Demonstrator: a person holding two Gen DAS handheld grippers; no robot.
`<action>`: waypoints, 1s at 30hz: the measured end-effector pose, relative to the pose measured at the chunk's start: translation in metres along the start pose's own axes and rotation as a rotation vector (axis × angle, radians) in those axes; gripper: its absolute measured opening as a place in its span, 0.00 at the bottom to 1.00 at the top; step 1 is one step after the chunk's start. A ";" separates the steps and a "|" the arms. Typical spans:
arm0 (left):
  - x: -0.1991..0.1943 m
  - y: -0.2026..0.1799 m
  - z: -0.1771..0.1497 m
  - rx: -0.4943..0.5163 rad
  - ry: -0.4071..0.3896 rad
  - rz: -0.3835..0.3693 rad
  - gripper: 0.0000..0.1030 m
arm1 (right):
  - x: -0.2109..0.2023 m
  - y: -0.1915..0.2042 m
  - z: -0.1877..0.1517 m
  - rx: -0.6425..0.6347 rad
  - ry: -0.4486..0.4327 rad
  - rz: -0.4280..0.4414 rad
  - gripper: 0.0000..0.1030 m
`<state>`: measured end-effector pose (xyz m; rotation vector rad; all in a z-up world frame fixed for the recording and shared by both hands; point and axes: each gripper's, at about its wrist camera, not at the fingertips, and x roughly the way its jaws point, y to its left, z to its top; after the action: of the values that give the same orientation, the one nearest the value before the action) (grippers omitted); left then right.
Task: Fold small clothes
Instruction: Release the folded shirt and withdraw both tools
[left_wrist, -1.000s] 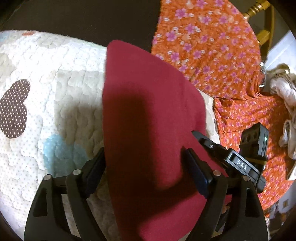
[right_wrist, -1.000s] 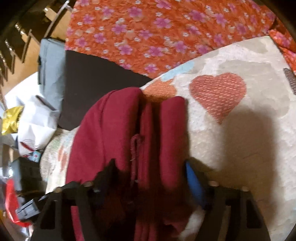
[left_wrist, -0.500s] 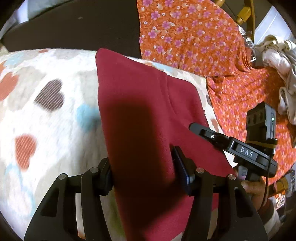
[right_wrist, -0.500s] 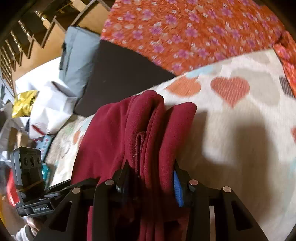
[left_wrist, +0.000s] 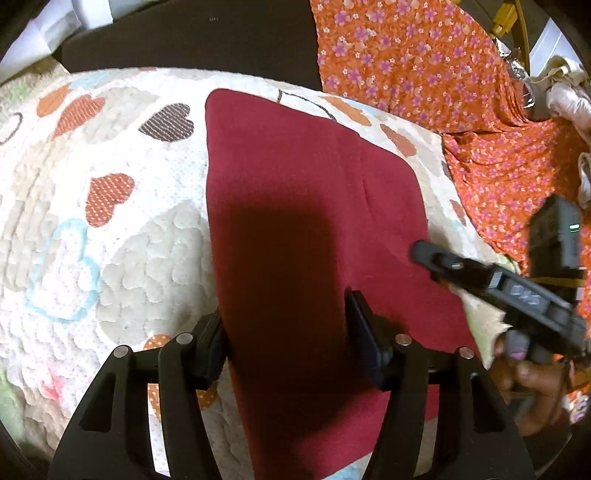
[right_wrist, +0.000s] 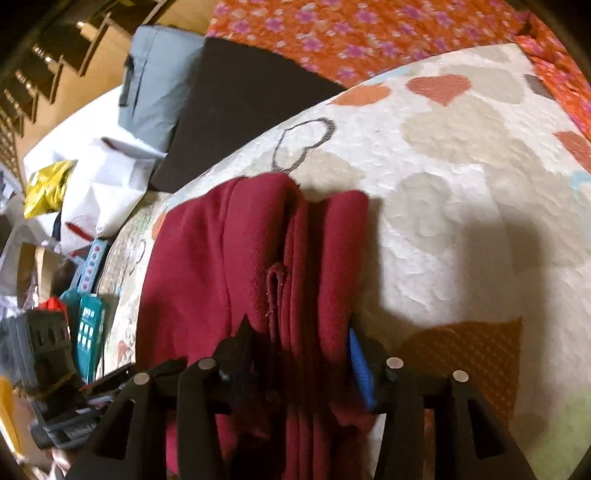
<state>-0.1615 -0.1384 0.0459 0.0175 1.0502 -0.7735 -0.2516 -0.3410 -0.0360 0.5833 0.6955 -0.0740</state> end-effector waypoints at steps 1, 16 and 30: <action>0.000 0.000 -0.001 0.004 -0.006 0.010 0.60 | -0.008 0.005 0.000 -0.022 -0.020 -0.025 0.45; -0.023 0.003 -0.002 0.081 -0.139 0.139 0.62 | 0.021 0.058 0.000 -0.325 0.004 -0.181 0.34; -0.024 0.005 -0.006 0.085 -0.186 0.218 0.62 | -0.005 0.077 -0.050 -0.442 0.027 -0.245 0.29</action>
<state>-0.1695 -0.1189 0.0594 0.1287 0.8229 -0.6090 -0.2650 -0.2506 -0.0263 0.0738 0.7790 -0.1362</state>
